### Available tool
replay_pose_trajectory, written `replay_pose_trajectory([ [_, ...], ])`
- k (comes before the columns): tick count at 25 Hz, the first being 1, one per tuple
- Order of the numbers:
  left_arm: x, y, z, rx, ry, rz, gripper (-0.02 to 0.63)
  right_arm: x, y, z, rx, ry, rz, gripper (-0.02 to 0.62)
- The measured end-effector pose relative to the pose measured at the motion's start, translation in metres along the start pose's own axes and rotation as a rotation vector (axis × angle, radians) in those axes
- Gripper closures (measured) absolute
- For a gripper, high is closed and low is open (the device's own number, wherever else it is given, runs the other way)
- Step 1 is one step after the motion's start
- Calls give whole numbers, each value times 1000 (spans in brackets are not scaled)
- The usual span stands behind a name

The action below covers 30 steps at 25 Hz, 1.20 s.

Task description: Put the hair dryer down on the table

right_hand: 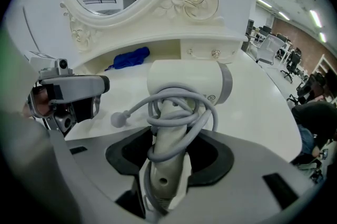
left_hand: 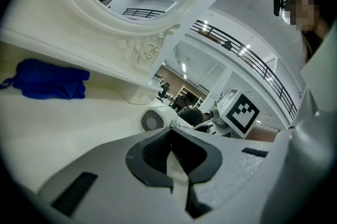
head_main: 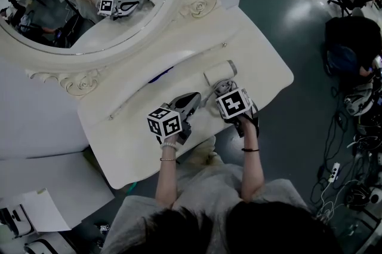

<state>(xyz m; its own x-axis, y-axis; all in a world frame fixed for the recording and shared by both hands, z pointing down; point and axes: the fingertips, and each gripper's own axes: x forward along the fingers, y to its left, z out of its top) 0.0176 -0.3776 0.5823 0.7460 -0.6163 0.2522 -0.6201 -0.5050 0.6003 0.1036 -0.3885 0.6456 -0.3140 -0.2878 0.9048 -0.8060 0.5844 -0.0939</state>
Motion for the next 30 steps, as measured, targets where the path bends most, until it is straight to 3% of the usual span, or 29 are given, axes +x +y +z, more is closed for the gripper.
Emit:
replay_pose_trajectory([
  [6, 0, -2, 2, -5, -18, -9, 601, 2, 1, 5, -20, -13, -32, 391],
  [11, -2, -8, 1, -3, -24, -21, 601, 3, -3, 5, 3, -47, -85, 347],
  [30, -11, -30, -5, 49, -41, -81, 601, -35, -7, 8, 146, -287, -120, 339],
])
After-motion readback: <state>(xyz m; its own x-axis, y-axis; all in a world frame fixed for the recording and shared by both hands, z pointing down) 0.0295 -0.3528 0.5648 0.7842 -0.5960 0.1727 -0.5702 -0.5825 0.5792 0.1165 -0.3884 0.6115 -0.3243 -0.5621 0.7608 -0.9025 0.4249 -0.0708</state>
